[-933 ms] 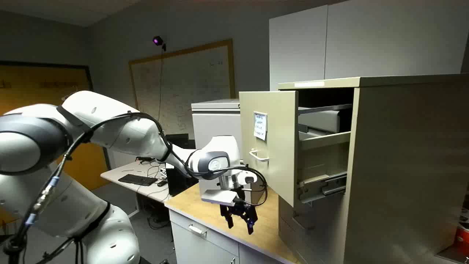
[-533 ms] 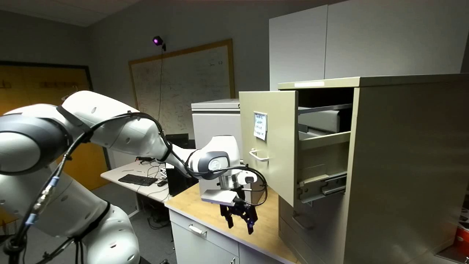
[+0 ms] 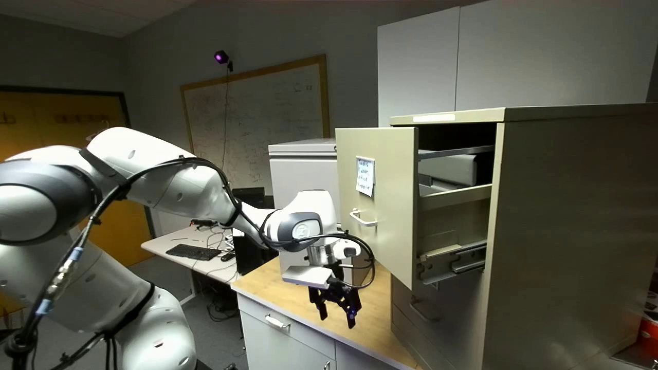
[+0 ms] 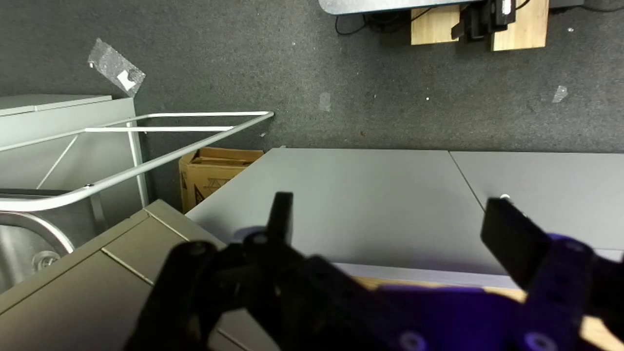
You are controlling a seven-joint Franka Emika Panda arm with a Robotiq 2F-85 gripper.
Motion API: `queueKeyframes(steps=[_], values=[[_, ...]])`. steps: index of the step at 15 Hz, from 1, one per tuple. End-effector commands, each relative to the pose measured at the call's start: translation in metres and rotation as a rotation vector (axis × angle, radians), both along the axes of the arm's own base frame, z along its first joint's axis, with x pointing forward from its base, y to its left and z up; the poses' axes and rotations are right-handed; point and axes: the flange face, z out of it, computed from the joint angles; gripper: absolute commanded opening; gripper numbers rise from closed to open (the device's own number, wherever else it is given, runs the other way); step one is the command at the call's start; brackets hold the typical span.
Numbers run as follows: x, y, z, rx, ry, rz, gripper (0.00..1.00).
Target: Close the upper drawer
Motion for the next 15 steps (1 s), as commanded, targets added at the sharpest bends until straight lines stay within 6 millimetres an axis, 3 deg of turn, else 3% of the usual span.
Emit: queueKeyframes(steps=[1,4,5,7,15], values=[[0.001,-0.002,0.004,-0.014,-0.02,-0.014,1.0],[-0.002,0.001,0.01,-0.027,-0.04,-0.01,1.0],[-0.003,0.002,0.011,-0.027,-0.05,-0.019,0.75],[-0.005,0.005,0.016,-0.031,-0.072,-0.019,0.67],[-0.012,0.028,0.053,-0.098,-0.189,0.017,0.04]])
